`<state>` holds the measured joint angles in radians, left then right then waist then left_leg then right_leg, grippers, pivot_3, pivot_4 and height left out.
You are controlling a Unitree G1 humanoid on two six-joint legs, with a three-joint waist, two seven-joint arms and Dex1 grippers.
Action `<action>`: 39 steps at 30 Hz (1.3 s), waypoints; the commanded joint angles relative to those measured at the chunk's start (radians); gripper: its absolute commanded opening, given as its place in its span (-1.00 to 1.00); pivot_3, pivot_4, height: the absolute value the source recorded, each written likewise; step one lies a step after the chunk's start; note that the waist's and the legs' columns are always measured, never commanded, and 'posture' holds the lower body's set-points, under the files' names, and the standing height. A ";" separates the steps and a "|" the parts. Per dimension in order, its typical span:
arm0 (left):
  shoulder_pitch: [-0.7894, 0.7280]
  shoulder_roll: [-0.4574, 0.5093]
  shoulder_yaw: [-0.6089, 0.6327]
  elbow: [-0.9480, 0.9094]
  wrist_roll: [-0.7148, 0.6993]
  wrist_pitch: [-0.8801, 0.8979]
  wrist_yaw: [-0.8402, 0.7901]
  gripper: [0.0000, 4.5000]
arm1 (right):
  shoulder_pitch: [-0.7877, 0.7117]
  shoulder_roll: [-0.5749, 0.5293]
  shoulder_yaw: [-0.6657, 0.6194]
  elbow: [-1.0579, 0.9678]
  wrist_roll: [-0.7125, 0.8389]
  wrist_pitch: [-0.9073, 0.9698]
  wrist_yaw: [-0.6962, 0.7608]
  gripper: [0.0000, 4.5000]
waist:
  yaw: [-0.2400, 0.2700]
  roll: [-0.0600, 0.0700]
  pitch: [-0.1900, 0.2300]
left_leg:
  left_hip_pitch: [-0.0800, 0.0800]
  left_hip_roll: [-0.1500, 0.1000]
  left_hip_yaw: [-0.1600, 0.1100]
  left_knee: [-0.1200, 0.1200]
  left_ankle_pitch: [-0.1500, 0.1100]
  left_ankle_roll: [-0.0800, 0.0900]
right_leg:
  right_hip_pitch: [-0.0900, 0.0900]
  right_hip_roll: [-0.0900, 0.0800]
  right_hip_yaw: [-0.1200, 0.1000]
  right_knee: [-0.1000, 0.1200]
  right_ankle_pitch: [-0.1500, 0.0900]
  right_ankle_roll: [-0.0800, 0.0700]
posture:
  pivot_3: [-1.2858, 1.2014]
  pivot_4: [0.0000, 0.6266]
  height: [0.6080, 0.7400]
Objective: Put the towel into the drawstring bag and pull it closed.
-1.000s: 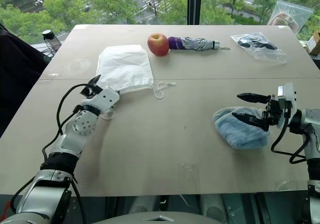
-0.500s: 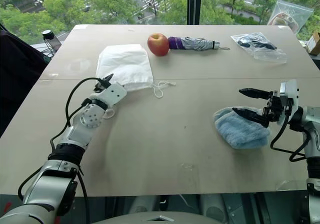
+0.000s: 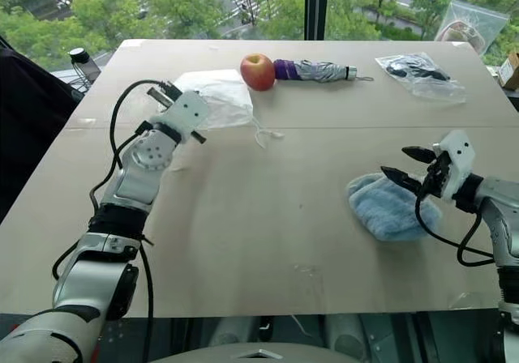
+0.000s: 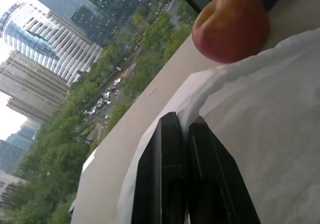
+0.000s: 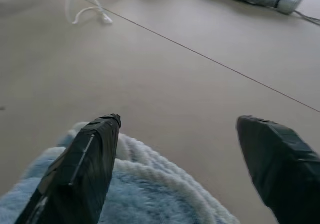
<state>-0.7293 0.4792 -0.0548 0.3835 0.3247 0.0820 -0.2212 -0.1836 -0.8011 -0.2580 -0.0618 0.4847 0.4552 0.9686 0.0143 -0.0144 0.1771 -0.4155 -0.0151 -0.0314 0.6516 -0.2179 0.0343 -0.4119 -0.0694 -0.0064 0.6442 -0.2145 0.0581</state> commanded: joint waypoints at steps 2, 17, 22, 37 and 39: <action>-0.044 -0.008 0.028 -0.063 -0.044 0.116 -0.035 -1.00 | 0.135 -0.083 -0.040 -0.130 0.012 0.072 0.025 0.98 | 0.000 0.000 0.000 | 0.000 0.000 -0.001 0.000 0.000 0.000 | 0.001 0.000 0.000 0.000 0.000 0.000 | 0.03 -0.52 1.00; -0.011 0.011 0.009 -0.128 -0.040 0.176 -0.076 -1.00 | 0.159 0.013 -0.052 -0.135 0.032 0.419 -0.244 0.98 | 0.000 -0.001 0.000 | 0.000 0.001 0.001 0.002 0.000 0.000 | 0.000 0.002 0.002 0.000 0.001 0.001 | 0.03 -0.52 1.00; 0.021 0.018 0.009 -0.173 -0.033 0.200 -0.072 -1.00 | 0.216 -0.027 0.010 -0.180 0.115 0.604 -0.193 0.98 | 0.000 -0.005 -0.003 | 0.000 0.001 -0.001 0.001 0.000 0.000 | 0.001 0.002 0.001 0.000 0.001 0.001 | 0.03 -0.52 1.00; 0.023 -0.003 0.012 -0.193 -0.058 0.235 -0.075 -1.00 | 0.238 -0.032 0.123 -0.217 0.168 0.620 -0.107 -0.98 | -0.004 -0.022 -0.013 | 0.002 0.004 -0.003 0.001 0.000 0.000 | 0.003 0.005 -0.001 -0.001 0.001 0.001 | 0.03 -0.52 1.00; 0.021 -0.005 0.013 -0.190 -0.066 0.232 -0.080 -1.00 | 0.220 -0.006 0.107 -0.213 0.198 0.637 -0.106 -0.98 | -0.004 -0.023 -0.013 | 0.002 0.004 -0.003 0.001 0.000 0.000 | 0.003 0.005 -0.001 -0.001 0.001 0.001 | 0.03 -0.52 1.00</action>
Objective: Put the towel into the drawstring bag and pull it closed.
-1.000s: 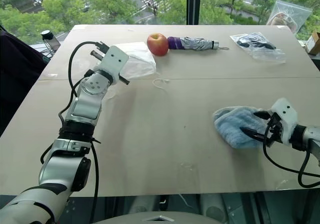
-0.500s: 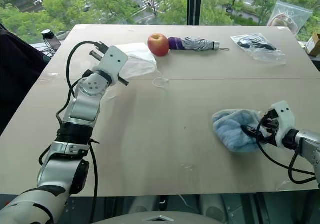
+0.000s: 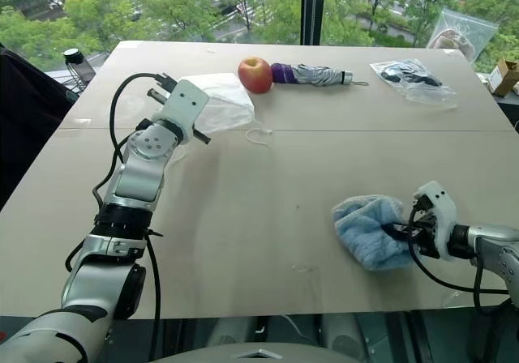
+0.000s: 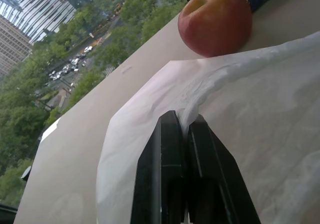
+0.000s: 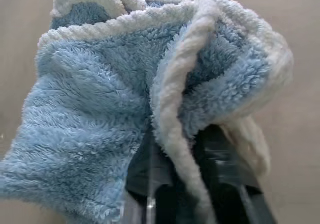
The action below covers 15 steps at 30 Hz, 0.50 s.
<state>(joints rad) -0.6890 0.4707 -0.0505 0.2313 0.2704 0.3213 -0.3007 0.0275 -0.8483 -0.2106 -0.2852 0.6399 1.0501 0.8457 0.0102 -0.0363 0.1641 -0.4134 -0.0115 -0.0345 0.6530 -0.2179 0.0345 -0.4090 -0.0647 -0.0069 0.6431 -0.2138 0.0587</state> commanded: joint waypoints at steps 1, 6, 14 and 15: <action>-0.020 -0.001 0.014 -0.037 -0.022 -0.004 -0.005 -1.00 | -0.014 0.072 0.040 0.019 0.067 0.051 0.006 -0.98 | 0.000 -0.001 0.000 | 0.000 0.000 0.000 0.000 0.000 0.000 | 0.000 0.000 0.000 0.000 0.000 0.000 | 0.03 -0.52 1.00; -0.028 -0.083 0.099 -0.096 -0.170 0.129 -0.034 -1.00 | -0.236 0.343 -0.129 0.084 0.204 0.076 -0.200 -0.98 | -0.011 0.003 0.002 | 0.000 0.002 0.001 0.001 0.000 0.000 | -0.001 0.001 0.001 0.000 0.003 -0.004 | 0.03 -0.52 1.00; -0.024 -0.087 0.112 -0.229 -0.322 0.238 -0.161 -1.00 | -0.424 0.677 -0.170 0.004 0.482 0.181 -0.534 -0.98 | -0.012 0.009 0.006 | -0.003 0.001 0.001 -0.001 0.000 -0.001 | -0.005 0.001 0.002 0.001 0.004 -0.005 | 0.03 -0.52 1.00; -0.025 -0.089 0.123 -0.237 -0.342 0.266 -0.164 -1.00 | -0.442 0.705 -0.166 0.008 0.485 0.178 -0.581 -0.98 | -0.013 0.009 0.006 | -0.002 0.001 0.001 -0.002 0.000 -0.001 | -0.005 0.001 0.002 0.001 0.004 -0.005 | 0.03 -0.52 1.00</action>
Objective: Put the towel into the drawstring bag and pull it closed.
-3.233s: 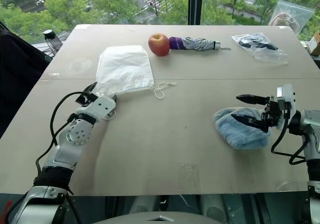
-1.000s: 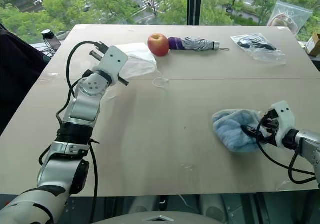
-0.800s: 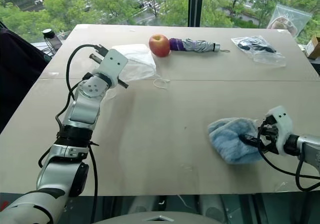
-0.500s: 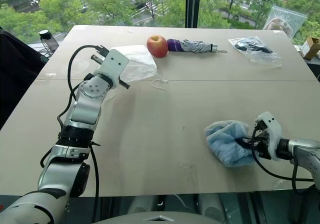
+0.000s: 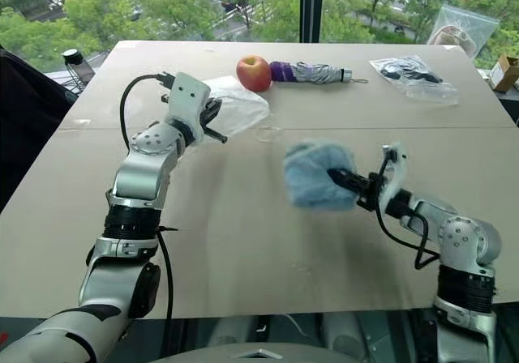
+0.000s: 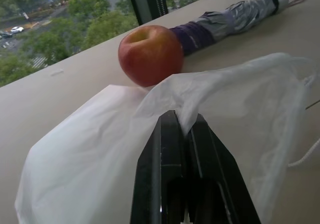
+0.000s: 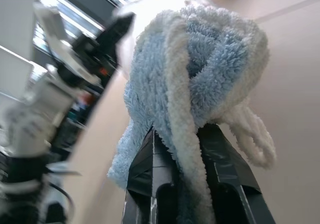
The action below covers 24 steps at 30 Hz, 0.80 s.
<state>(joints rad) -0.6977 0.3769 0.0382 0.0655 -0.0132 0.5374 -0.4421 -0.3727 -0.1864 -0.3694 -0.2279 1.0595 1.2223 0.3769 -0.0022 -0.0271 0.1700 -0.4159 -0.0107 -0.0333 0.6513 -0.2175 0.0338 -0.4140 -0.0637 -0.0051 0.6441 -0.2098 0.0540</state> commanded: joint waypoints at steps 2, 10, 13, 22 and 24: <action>-0.016 0.000 0.051 -0.089 -0.097 0.094 -0.026 -1.00 | -0.065 0.086 -0.001 -0.042 0.070 -0.012 -0.186 -0.98 | -0.001 0.000 0.000 | 0.000 0.000 0.000 -0.001 0.000 0.000 | 0.000 0.000 0.000 0.000 0.000 0.000 | 0.03 -0.52 1.00; 0.010 -0.023 0.098 -0.197 -0.289 0.297 -0.074 -1.00 | -0.106 0.277 0.037 0.001 0.068 -0.137 -0.405 -0.98 | -0.011 0.001 0.001 | 0.001 -0.001 0.000 0.000 0.000 0.000 | 0.000 0.001 0.000 0.001 0.000 0.000 | 0.03 -0.52 1.00; 0.031 -0.023 0.112 -0.234 -0.365 0.350 -0.099 -1.00 | -0.086 0.312 0.069 0.039 -0.006 -0.207 -0.440 -0.98 | -0.014 0.002 0.001 | 0.001 -0.002 0.000 0.000 0.000 0.000 | 0.000 0.001 0.000 0.001 0.000 0.000 | 0.03 -0.52 1.00; 0.032 -0.037 0.076 -0.233 -0.409 0.366 -0.074 -1.00 | -0.109 0.364 0.081 0.097 -0.007 -0.273 -0.489 -0.98 | -0.013 0.003 0.002 | 0.001 -0.002 0.000 0.000 0.000 0.000 | 0.000 0.002 0.001 0.001 0.000 0.000 | 0.03 -0.52 1.00; 0.059 -0.041 0.046 -0.247 -0.412 0.368 -0.087 -1.00 | -0.139 0.397 0.073 0.118 0.029 -0.279 -0.521 -0.98 | -0.013 0.003 0.002 | 0.001 -0.002 0.000 0.000 0.000 0.000 | 0.000 0.002 0.001 0.001 0.000 0.000 | 0.03 -0.52 1.00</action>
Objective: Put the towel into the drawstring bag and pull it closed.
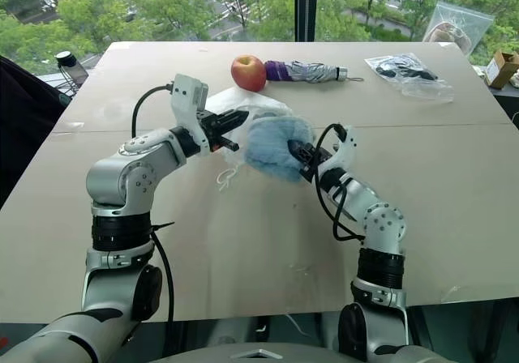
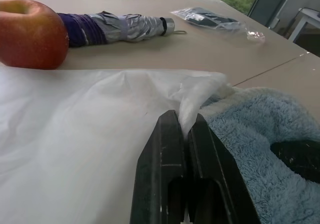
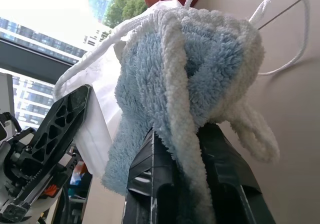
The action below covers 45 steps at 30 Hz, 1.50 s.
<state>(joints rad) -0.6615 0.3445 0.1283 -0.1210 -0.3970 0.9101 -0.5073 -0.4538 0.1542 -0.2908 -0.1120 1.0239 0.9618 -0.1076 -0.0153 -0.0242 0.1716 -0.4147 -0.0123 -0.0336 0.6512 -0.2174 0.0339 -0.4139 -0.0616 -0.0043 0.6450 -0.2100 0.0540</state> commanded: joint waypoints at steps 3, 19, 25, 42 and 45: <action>0.035 -0.024 -0.057 -0.061 -0.030 -0.014 -0.013 -1.00 | -0.112 0.113 -0.021 0.045 0.142 -0.055 -0.104 -0.98 | -0.001 0.001 0.000 | 0.000 0.000 0.000 0.000 0.000 0.000 | 0.000 0.000 0.001 0.000 0.000 0.000 | 0.03 -0.52 1.00; 0.013 -0.044 -0.081 -0.075 -0.077 -0.004 -0.032 -1.00 | -0.220 0.073 0.132 0.203 0.324 -0.040 0.000 -0.98 | -0.003 0.002 0.001 | 0.000 0.001 0.001 -0.001 0.000 0.000 | 0.000 0.001 0.001 -0.001 0.000 0.000 | 0.03 -0.52 1.00; 0.041 -0.025 -0.086 -0.116 -0.113 0.023 -0.049 -1.00 | -0.310 0.103 -0.004 0.342 0.355 -0.245 -0.034 -0.98 | -0.002 0.002 0.001 | 0.000 0.001 0.001 -0.001 0.000 0.000 | 0.000 0.001 0.001 -0.002 0.000 0.000 | 0.03 -0.52 1.00; 0.034 -0.032 -0.103 -0.123 -0.153 0.002 -0.051 -1.00 | -0.285 0.023 0.149 0.400 0.190 -0.194 0.003 -0.98 | -0.023 0.005 0.004 | -0.001 0.004 0.002 -0.002 0.000 0.000 | -0.001 0.004 0.002 -0.003 0.000 0.000 | 0.03 -0.52 1.00; 0.031 -0.030 -0.103 -0.103 -0.136 -0.028 -0.048 -1.00 | -0.257 -0.002 0.194 0.344 0.119 -0.182 0.058 -0.70 | -0.028 0.006 0.004 | -0.001 0.005 0.006 -0.003 0.000 0.000 | -0.003 0.005 0.007 -0.003 0.000 0.000 | 0.03 -0.52 1.00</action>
<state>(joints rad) -0.6117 0.3150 0.0289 -0.2125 -0.5335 0.9161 -0.5500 -0.7039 0.1309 -0.1199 0.2905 1.1530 0.7746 -0.0853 -0.0436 -0.0187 0.1758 -0.4153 -0.0074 -0.0281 0.6480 -0.2175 0.0341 -0.4171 -0.0563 0.0021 0.6422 -0.2100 0.0537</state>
